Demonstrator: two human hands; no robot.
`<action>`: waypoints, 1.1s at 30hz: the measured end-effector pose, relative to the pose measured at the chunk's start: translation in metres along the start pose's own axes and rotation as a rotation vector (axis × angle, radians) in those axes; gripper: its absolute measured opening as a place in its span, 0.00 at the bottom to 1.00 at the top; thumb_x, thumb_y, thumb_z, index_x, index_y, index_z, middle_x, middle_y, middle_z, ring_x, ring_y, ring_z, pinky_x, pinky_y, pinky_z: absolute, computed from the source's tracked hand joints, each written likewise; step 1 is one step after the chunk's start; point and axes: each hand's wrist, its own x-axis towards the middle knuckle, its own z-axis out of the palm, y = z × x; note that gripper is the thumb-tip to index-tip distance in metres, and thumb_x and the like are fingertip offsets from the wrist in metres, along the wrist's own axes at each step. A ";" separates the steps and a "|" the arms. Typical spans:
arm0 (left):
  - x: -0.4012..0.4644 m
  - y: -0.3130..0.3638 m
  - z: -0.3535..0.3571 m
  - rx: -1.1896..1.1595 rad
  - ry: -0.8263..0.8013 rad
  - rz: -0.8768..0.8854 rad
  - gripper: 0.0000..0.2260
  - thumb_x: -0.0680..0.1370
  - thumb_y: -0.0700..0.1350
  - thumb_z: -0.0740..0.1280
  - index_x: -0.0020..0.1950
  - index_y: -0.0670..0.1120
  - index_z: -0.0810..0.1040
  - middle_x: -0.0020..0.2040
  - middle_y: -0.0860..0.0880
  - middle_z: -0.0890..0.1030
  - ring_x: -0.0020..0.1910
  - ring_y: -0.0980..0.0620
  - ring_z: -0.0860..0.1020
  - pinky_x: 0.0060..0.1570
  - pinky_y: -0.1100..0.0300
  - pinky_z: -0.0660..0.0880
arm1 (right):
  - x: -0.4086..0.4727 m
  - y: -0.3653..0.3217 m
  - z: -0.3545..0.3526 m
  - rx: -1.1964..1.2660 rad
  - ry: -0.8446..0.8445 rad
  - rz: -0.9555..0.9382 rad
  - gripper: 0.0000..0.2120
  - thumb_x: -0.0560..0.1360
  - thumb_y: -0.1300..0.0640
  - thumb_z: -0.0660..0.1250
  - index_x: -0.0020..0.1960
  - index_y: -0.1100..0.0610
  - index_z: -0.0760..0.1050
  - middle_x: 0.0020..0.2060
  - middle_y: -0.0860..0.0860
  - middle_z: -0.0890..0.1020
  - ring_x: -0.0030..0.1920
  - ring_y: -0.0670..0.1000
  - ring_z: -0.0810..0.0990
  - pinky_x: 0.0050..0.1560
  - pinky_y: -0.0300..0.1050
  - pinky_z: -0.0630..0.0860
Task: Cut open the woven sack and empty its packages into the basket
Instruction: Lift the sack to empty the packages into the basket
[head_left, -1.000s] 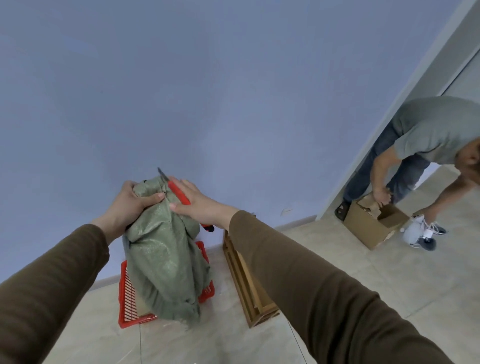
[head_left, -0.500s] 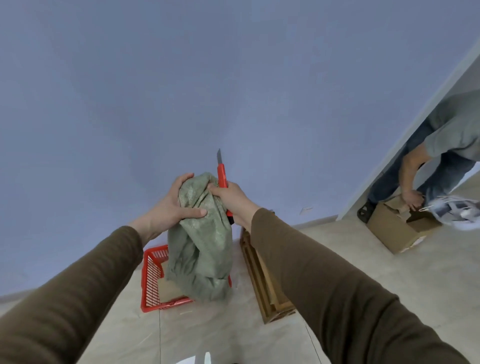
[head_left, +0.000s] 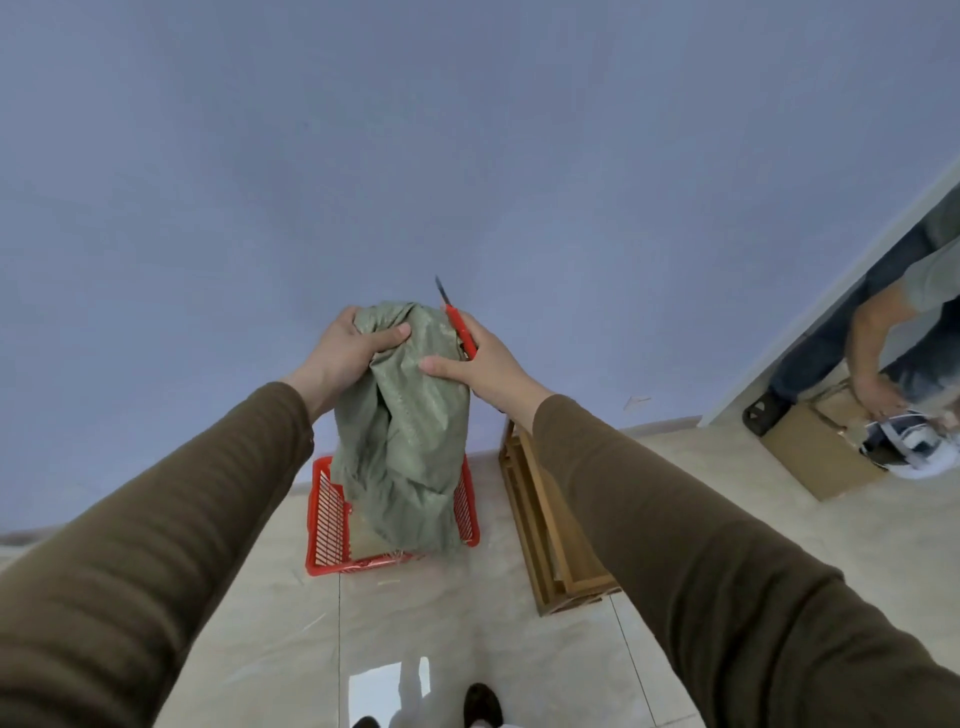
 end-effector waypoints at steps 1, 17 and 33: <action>-0.001 0.004 0.001 -0.015 -0.012 0.002 0.27 0.79 0.45 0.75 0.70 0.30 0.71 0.65 0.29 0.79 0.61 0.33 0.82 0.67 0.36 0.76 | 0.002 0.001 0.001 0.024 -0.009 0.006 0.40 0.71 0.48 0.81 0.78 0.46 0.67 0.71 0.46 0.78 0.70 0.45 0.78 0.69 0.45 0.75; -0.001 0.016 -0.006 -0.026 0.156 0.265 0.29 0.77 0.33 0.75 0.74 0.39 0.65 0.66 0.44 0.80 0.65 0.49 0.81 0.69 0.49 0.77 | 0.033 -0.063 0.004 0.213 0.090 0.038 0.28 0.74 0.48 0.78 0.70 0.53 0.74 0.58 0.56 0.86 0.51 0.57 0.87 0.45 0.56 0.82; 0.007 0.073 -0.027 0.104 0.357 0.574 0.27 0.74 0.30 0.62 0.71 0.47 0.67 0.58 0.51 0.83 0.59 0.54 0.83 0.60 0.51 0.82 | 0.062 -0.093 0.022 -0.178 0.312 -0.380 0.42 0.74 0.64 0.72 0.83 0.54 0.57 0.72 0.53 0.68 0.72 0.47 0.69 0.72 0.42 0.71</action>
